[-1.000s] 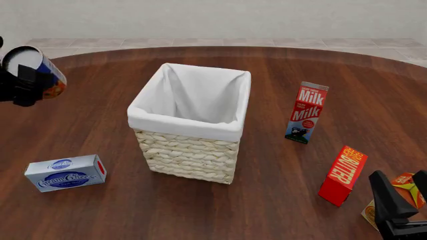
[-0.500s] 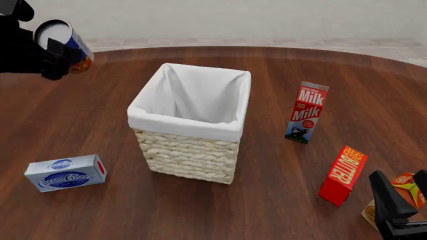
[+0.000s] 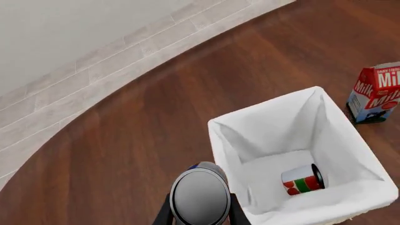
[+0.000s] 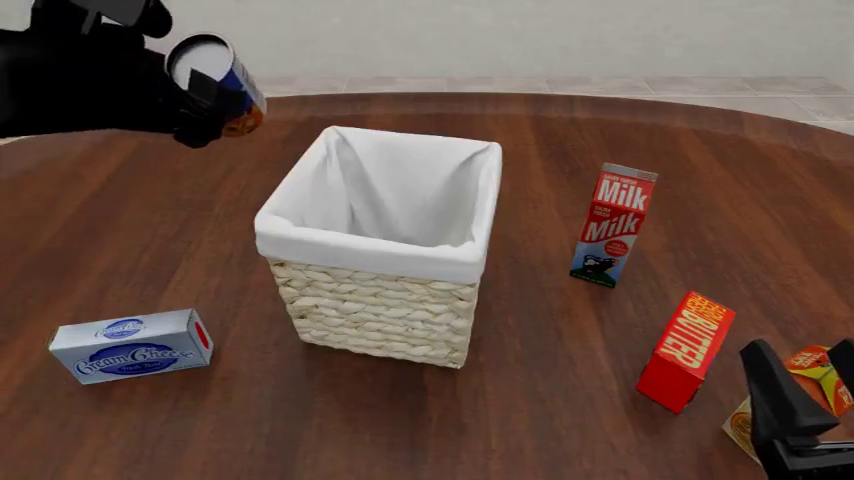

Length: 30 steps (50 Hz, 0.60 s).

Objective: Pick up the alphabet soup and the tomato sauce, and put them in the basket.

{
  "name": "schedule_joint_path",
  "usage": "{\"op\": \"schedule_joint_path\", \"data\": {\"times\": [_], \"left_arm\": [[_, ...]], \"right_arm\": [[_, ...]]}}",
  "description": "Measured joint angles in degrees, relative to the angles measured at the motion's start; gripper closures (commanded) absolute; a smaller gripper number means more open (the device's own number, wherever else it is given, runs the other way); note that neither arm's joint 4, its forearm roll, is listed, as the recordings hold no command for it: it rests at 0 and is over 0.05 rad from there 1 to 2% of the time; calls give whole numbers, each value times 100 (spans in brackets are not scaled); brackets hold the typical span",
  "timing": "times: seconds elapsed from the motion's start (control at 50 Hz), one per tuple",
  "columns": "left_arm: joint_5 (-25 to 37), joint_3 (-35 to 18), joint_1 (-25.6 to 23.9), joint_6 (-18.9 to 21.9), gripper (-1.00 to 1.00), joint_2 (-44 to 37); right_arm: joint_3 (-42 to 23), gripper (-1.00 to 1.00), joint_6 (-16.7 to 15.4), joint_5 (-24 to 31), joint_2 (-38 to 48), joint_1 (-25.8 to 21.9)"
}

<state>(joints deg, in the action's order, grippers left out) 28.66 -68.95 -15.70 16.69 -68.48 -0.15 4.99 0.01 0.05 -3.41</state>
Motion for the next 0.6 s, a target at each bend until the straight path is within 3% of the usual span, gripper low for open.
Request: {"op": "schedule_joint_path", "data": {"times": [0.6], "left_arm": [[-364, -405, -684, -19, 100, -843]], "right_arm": [[-6, -100, 26, -19, -1, 4]]}}
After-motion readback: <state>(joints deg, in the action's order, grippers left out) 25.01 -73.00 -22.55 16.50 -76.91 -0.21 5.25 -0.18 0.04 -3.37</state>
